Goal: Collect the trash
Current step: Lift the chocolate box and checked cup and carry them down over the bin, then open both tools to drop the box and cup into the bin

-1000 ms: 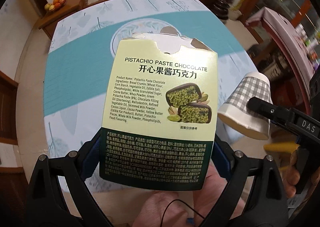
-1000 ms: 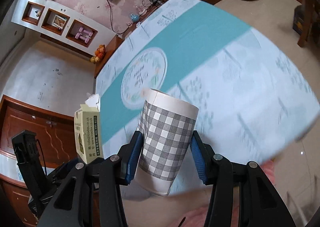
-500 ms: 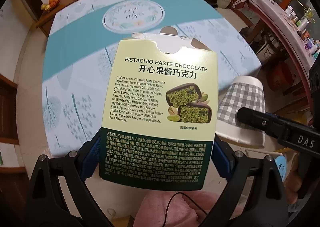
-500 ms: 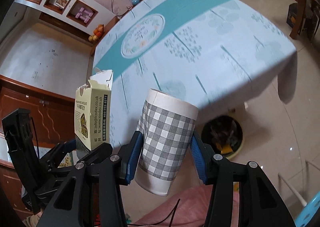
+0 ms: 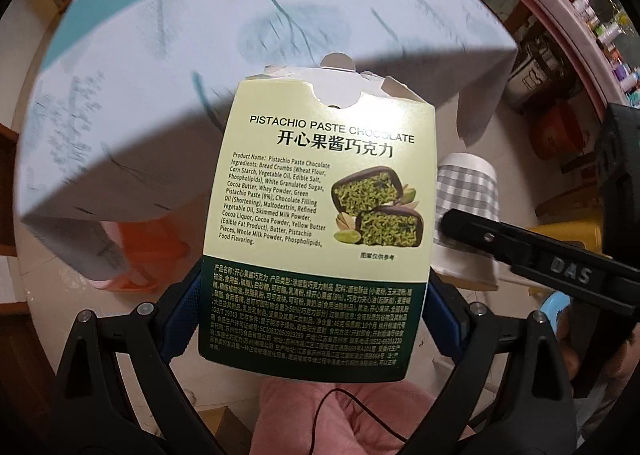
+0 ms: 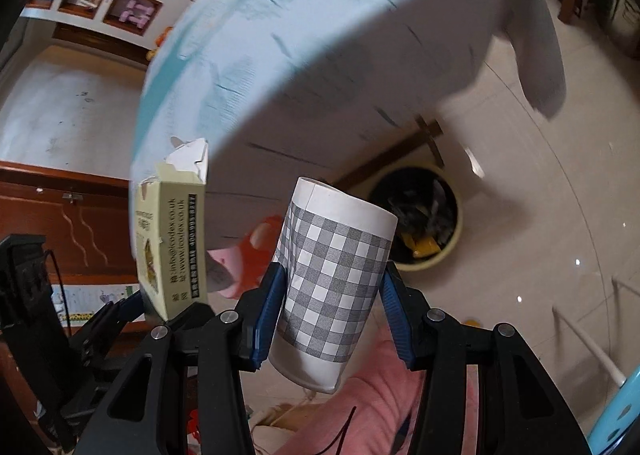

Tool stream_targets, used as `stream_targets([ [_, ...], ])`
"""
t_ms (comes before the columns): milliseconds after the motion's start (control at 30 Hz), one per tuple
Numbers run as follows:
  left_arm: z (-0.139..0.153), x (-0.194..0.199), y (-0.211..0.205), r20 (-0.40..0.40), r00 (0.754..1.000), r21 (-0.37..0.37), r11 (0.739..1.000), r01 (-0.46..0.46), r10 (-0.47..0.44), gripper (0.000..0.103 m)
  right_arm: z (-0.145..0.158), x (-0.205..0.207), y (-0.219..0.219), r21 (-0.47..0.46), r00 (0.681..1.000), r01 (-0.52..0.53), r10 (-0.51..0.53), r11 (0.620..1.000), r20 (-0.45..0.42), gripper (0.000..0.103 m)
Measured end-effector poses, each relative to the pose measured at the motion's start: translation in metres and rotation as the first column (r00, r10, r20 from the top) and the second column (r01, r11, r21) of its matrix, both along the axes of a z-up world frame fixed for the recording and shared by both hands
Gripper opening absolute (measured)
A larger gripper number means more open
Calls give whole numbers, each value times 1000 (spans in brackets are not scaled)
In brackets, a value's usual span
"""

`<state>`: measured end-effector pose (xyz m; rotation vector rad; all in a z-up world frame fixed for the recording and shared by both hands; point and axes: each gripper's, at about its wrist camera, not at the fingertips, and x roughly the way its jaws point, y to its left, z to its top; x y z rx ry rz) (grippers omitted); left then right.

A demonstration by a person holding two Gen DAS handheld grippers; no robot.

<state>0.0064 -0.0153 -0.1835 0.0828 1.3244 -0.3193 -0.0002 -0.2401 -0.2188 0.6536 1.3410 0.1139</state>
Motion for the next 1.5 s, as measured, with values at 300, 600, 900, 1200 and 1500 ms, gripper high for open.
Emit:
stream_targets([
  [300, -122, 6, -20, -80, 991, -23, 994, 103, -104, 93, -110, -5, -14, -65, 992, 84, -89, 994, -84, 49],
  [600, -235, 39, -34, -84, 984, 28, 986, 162, -159, 93, -215, 16, -8, -169, 988, 66, -89, 983, -127, 54],
  [900, -291, 53, -49, -44, 979, 92, 975, 202, -199, 94, -269, 45, 5, -174, 991, 34, -55, 984, -121, 70],
  [1200, -302, 56, -44, 12, 982, 75, 980, 186, -188, 98, -294, 58, -8, -221, 992, 101, -115, 970, -52, 77],
  [1500, -278, 48, -43, 43, 984, 69, 983, 171, -174, 98, -288, 42, -3, -248, 997, 66, -74, 967, -23, 77],
])
